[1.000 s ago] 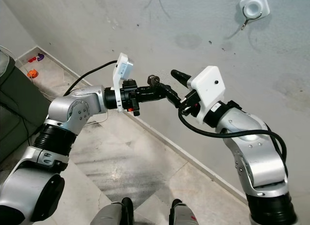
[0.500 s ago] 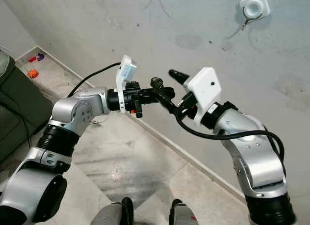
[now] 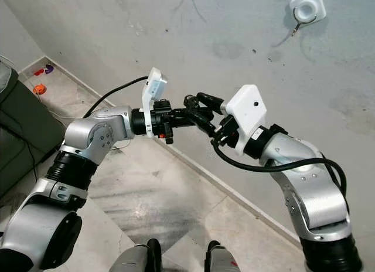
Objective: Hang keys on a hook
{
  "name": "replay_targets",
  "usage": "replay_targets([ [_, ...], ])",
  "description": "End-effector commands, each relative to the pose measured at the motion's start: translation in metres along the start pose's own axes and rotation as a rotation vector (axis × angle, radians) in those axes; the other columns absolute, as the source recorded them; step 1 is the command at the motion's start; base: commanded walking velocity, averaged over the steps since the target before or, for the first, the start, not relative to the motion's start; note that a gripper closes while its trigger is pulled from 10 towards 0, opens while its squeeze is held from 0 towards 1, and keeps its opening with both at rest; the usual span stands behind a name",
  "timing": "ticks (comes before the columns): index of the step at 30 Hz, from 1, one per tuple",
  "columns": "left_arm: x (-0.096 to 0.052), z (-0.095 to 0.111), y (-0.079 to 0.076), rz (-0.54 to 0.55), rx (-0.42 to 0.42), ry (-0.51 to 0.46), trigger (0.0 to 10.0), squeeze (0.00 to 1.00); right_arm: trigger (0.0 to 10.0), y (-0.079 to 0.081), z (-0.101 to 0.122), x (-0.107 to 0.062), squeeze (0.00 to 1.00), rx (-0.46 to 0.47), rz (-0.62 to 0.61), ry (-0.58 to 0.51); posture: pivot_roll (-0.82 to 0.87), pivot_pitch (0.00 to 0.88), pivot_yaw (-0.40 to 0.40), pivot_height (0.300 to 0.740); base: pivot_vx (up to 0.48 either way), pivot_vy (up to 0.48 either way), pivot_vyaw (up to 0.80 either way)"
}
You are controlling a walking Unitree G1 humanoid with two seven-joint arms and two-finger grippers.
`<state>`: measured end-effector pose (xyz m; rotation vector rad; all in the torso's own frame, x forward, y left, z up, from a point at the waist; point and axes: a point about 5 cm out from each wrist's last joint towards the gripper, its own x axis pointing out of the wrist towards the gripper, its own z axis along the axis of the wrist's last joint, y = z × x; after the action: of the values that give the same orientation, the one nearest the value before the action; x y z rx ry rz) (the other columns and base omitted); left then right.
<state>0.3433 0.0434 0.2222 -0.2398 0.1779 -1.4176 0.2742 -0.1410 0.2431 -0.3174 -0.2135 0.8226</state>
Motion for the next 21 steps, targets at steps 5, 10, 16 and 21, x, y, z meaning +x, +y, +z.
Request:
replay_targets([
  [5, 0.0009, 0.0036, -0.0012, -0.003, 0.025, -0.003, 10.0, 0.0, 0.0, 0.0068, 0.0, 0.0014, 0.0, -0.012, 0.023, 0.011, -0.16, 0.204, 0.126, 0.74, 0.0, 0.0, 0.0],
  [10, 0.0012, 0.0039, -0.0013, -0.003, 0.026, -0.004, 10.0, 0.0, 0.0, 0.0052, -0.0002, 0.0018, 0.0, -0.022, 0.012, 0.019, -0.16, 0.204, 0.125, 0.74, 0.0, 0.0, 0.0],
  [16, 0.0001, 0.0062, -0.0011, 0.001, 0.032, -0.008, 10.0, 0.0, 0.0, 0.0031, -0.0015, 0.0017, 0.0, -0.061, 0.014, 0.04, -0.15, 0.201, 0.125, 0.74, 0.0, 0.0, 0.0],
  [21, -0.0001, 0.0073, -0.0008, 0.004, 0.038, -0.008, 10.0, 0.0, 0.0, -0.0014, -0.001, -0.0001, 0.0, -0.093, 0.014, 0.05, -0.15, 0.199, 0.123, 0.74, 0.0, 0.0, 0.0],
])
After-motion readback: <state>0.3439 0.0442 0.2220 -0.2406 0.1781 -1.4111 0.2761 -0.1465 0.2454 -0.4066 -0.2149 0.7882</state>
